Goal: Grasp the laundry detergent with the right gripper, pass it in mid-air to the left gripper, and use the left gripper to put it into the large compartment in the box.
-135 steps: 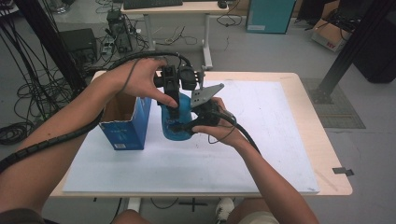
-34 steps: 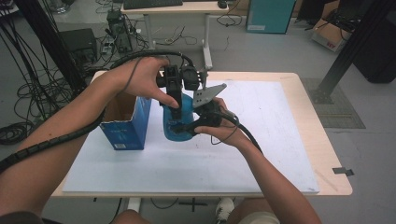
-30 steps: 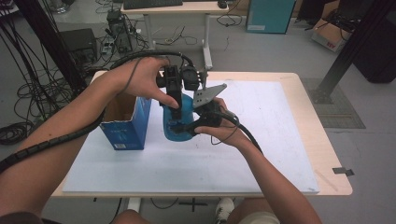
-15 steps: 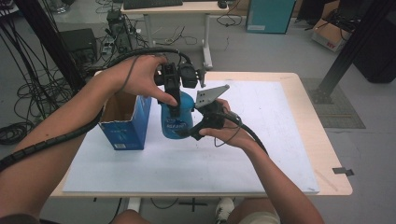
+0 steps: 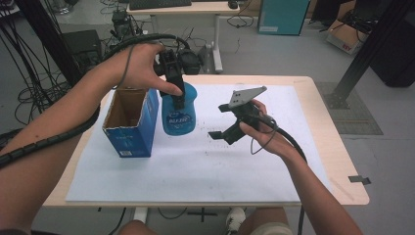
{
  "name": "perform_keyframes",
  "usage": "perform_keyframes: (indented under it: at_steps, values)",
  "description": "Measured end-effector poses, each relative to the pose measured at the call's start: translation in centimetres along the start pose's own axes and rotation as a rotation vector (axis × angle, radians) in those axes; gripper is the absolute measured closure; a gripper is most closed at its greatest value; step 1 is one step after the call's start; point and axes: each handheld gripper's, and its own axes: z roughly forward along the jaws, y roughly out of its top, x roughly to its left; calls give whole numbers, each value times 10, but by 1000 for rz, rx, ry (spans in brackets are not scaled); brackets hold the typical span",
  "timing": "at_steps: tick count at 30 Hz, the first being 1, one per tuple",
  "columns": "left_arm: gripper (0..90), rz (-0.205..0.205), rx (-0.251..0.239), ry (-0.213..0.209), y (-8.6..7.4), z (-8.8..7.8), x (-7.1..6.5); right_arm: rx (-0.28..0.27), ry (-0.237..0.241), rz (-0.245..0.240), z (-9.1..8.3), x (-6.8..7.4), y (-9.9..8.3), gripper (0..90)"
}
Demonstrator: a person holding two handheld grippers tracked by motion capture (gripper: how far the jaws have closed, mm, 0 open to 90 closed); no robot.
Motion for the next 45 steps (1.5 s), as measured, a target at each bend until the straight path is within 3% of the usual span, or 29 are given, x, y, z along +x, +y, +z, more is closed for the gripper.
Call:
perform_keyframes:
  at_steps: [1,3,4,5,6,7,9,10,13,16,18,21,22,23,24,26,27,28,30,33,37,40,45]
  values:
    - [371,-26,-3,3,0,-6,3,19,-18,4,-9,-3,0,1]
    - [371,-38,-8,7,-1,-9,4,32,-32,10,-16,-5,1,1]
    - [371,-73,-11,7,-1,-17,9,42,-61,2,-25,-8,1,1]
    - [371,-73,-11,7,-1,-17,9,42,-61,2,-25,-8,1,1]
    - [371,-108,-13,11,-2,-25,15,54,-99,2,-36,-13,1,1]
    - [371,-108,-13,11,-2,-25,15,54,-99,2,-36,-13,1,1]
    - [371,-165,-18,17,-2,-36,22,65,-148,23,-50,-20,-1,2]
    - [371,-165,-18,17,-2,-36,22,70,-157,25,-55,-23,-2,2]
    - [371,-233,-21,36,-4,-49,31,78,-190,43,-64,-28,-4,1]
    - [371,-310,-21,54,-7,-63,41,86,-226,97,-77,-33,-7,2]
    - [371,-331,-19,58,-8,-66,44,90,-232,89,-80,-35,-7,2]
    - [371,-400,-25,58,-13,-75,52,101,-249,90,-88,-38,-8,2]
    - [372,-447,-25,52,-17,-80,58,99,-267,91,-92,-39,-7,1]
    - [372,-447,-25,52,-17,-80,58,98,-274,93,-95,-39,-7,2]
    - [372,-491,-34,50,-21,-86,63,100,-279,90,-97,-40,-7,2]
    - [372,-542,-35,44,-27,-91,70,102,-287,92,-100,-40,-7,2]
    - [372,-542,-35,44,-27,-91,70,102,-287,92,-100,-40,-7,2]
    - [372,-587,-37,47,-31,-95,74,104,-292,92,-101,-41,-7,2]
    - [372,-630,-27,55,-37,-100,79,112,-299,98,-103,-41,-7,2]
    - [372,-658,-27,64,-41,-103,84,119,-306,106,-105,-42,-8,2]
    - [371,-743,-42,71,-54,-108,94,121,-317,117,-107,-43,-8,1]
    - [371,-757,-39,75,-59,-109,97,129,-323,121,-107,-43,-7,1]
    - [371,-819,-49,69,-65,-109,101,141,-345,136,-108,-44,-4,2]
